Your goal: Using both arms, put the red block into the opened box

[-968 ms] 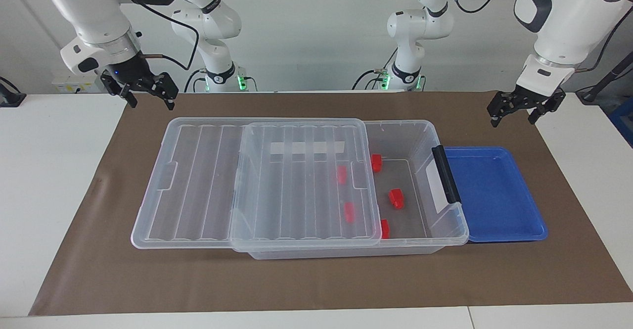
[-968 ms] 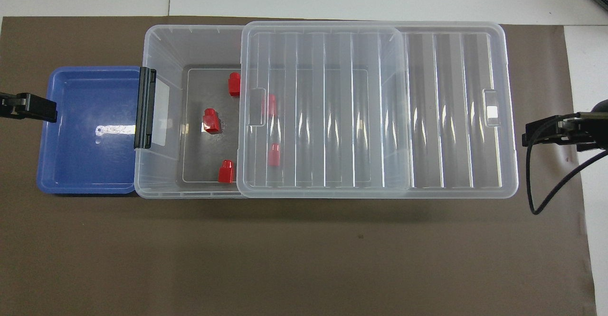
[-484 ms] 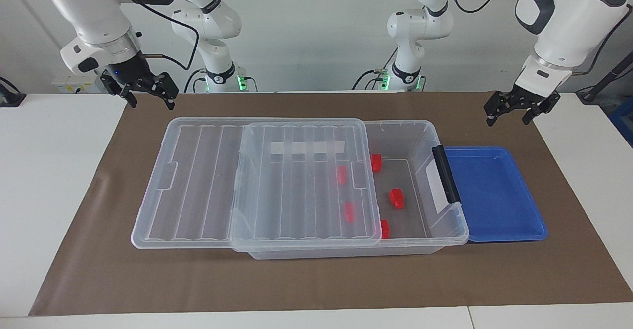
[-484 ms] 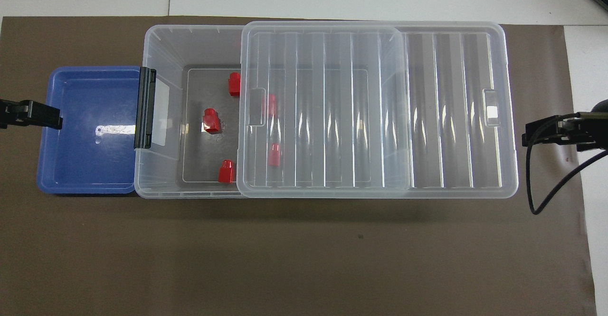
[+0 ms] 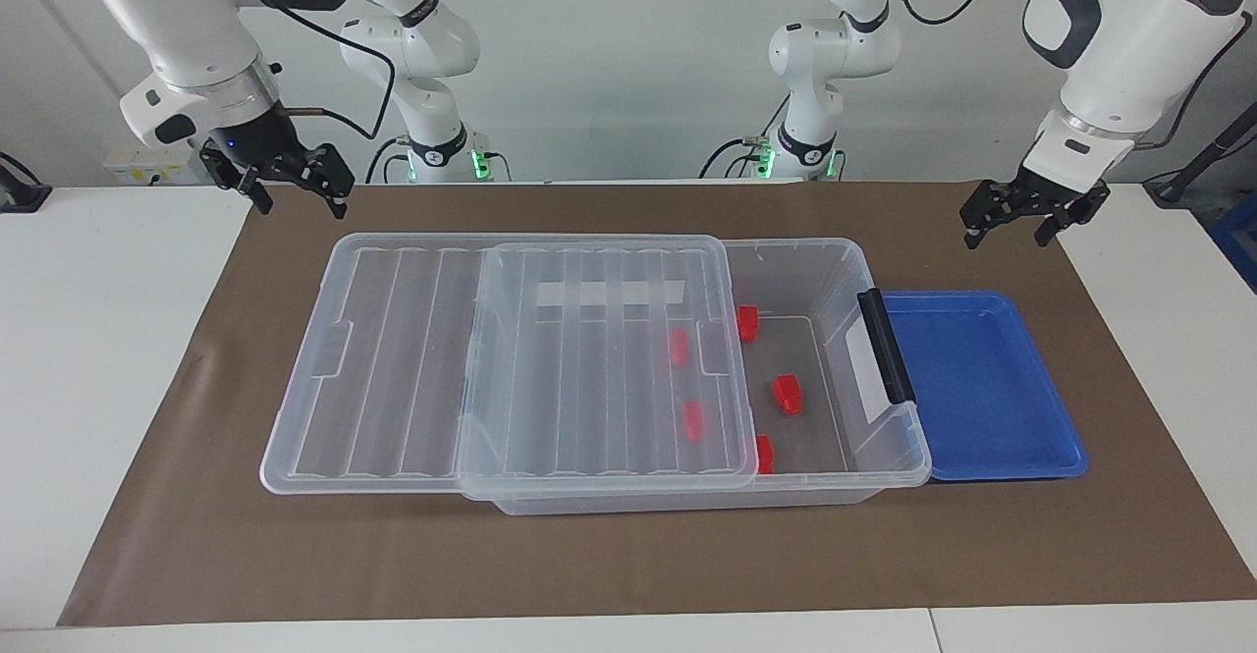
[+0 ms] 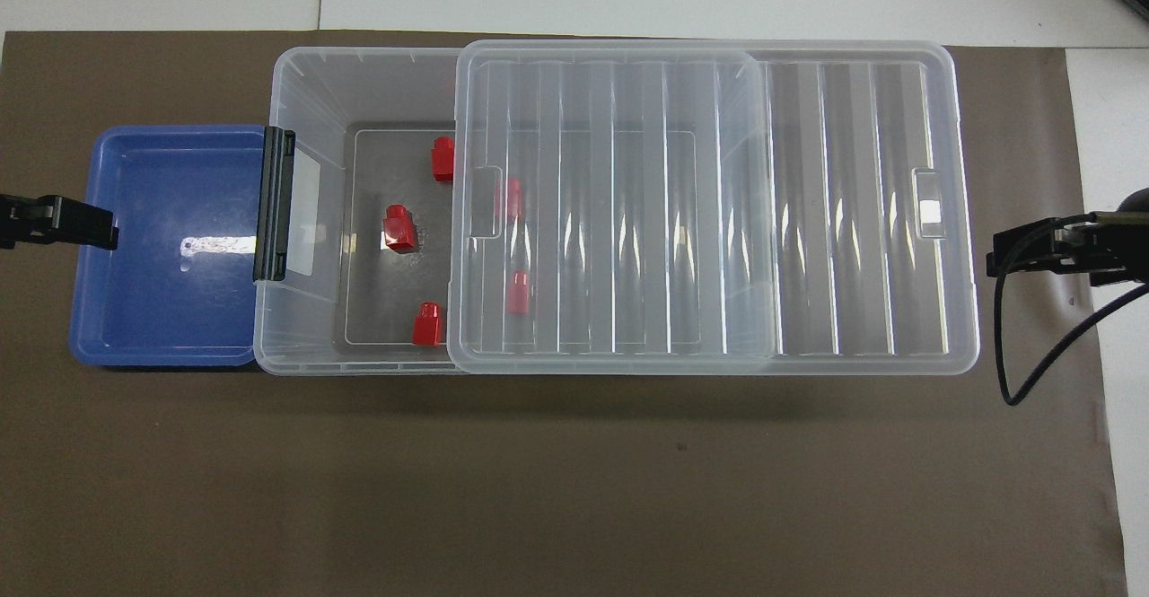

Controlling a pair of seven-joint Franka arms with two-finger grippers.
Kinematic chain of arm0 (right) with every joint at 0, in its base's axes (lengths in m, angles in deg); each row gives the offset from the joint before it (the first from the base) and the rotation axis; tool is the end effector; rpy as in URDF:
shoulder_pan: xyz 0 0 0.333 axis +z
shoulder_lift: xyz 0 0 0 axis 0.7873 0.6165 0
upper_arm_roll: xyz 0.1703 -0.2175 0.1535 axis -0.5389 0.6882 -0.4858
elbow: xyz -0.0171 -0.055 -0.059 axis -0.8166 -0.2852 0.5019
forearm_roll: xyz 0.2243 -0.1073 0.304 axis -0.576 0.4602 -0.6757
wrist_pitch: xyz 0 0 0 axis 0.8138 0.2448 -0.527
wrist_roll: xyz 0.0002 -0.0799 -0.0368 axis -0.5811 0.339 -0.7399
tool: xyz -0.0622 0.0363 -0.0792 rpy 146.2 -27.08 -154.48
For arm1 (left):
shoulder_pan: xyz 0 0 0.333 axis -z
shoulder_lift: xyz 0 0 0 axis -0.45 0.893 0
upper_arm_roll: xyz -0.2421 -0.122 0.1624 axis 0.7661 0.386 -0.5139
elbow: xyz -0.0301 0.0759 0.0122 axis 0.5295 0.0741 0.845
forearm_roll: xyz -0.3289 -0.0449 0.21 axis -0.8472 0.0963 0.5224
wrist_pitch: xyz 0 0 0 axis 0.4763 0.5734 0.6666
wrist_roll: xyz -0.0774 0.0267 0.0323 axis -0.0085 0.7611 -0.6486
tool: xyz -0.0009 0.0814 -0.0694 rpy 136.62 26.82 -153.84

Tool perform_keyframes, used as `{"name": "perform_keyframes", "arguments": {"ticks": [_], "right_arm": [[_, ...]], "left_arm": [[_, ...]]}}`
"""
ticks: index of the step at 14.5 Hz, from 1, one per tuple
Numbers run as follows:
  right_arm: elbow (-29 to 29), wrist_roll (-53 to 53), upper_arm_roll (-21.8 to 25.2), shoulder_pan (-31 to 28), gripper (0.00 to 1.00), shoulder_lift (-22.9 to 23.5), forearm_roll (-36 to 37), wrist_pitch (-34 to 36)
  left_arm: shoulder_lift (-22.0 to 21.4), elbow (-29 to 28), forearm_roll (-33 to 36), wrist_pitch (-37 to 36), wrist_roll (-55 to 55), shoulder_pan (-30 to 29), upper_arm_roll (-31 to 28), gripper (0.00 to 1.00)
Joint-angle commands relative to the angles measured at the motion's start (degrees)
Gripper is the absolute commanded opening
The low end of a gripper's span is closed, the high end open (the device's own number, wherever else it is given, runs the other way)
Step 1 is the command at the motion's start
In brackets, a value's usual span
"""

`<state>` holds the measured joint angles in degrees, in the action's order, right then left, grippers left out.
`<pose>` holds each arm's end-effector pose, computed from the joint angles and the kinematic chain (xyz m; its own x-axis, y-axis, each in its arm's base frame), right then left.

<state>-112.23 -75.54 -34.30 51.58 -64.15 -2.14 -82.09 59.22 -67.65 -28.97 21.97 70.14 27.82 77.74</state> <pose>0.5353 -0.0116 0.6136 0.9929 -0.1145 -0.0314 -0.1142 -0.9934 0.0127 0.5635 0.0158 0.5844 0.9976 -0.0678 0.0125 -0.0673 -0.9971 -0.0349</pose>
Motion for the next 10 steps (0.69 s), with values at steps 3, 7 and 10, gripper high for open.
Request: {"name": "perform_keyframes", "arguments": {"ticks": [3,7,10], "right_arm": [[-0.2,-1.3,-0.1,-0.6,1.0,-0.4,-1.0,0.3],[-0.2,-1.3,-0.1,-0.5,1.0,-0.5,-1.0,0.3],[-0.2,-1.3,-0.1,-0.5,1.0,-0.4,-1.0,0.3]], "left_arm": [[-1.9,-2.2,-1.1,1.4,1.0,-0.8,0.4,1.0],[-1.9,-1.1,-1.1,0.1,1.0,-0.8,0.4,1.0],[-1.7,1.6,-1.0,-3.1,0.8,-0.8,0.4,1.0]]}}
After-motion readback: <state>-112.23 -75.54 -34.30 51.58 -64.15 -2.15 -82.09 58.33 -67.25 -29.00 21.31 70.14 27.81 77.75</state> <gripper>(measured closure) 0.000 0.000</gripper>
